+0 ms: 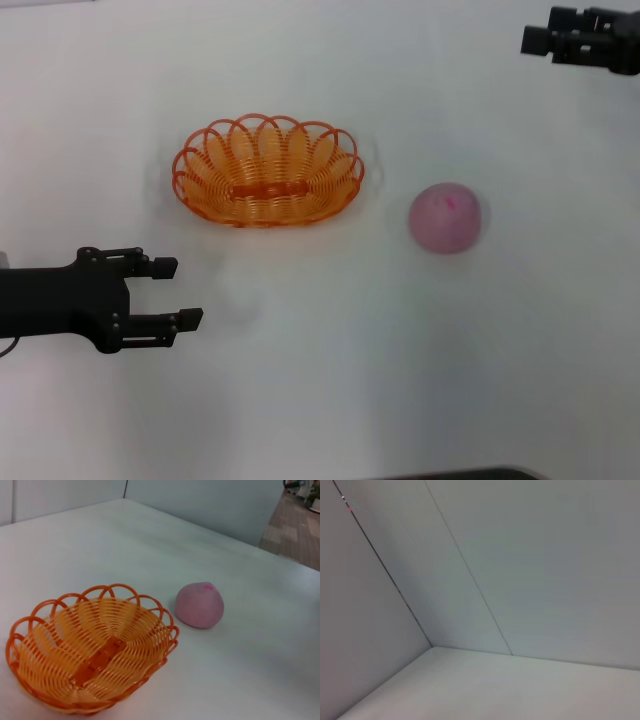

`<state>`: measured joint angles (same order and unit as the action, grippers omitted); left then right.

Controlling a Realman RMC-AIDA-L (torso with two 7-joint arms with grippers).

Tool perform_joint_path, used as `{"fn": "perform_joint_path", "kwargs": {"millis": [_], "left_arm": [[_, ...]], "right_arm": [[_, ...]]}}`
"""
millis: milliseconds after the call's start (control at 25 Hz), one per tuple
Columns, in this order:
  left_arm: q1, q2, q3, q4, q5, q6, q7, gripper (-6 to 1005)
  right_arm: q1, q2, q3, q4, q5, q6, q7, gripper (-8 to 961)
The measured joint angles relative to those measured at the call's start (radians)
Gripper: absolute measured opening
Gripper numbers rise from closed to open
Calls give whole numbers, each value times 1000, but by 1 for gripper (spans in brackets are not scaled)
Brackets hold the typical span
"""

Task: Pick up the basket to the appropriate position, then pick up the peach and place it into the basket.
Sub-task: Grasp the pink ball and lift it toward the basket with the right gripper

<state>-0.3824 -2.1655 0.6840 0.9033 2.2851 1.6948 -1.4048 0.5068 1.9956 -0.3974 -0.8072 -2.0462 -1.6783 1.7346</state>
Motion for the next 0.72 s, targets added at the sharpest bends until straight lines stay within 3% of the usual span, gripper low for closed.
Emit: {"fn": "perform_joint_path", "kwargs": {"millis": [360,720], "left_arm": [[-2,-1,0,0,-3,9,-3,755],[-4,-2,0,-13,-14,12,-5,754]], "right_arm": [[9,-3,-3,-190,2,-102,119,942],[28,-8,-12,-231,-3,-123,172,941]]}}
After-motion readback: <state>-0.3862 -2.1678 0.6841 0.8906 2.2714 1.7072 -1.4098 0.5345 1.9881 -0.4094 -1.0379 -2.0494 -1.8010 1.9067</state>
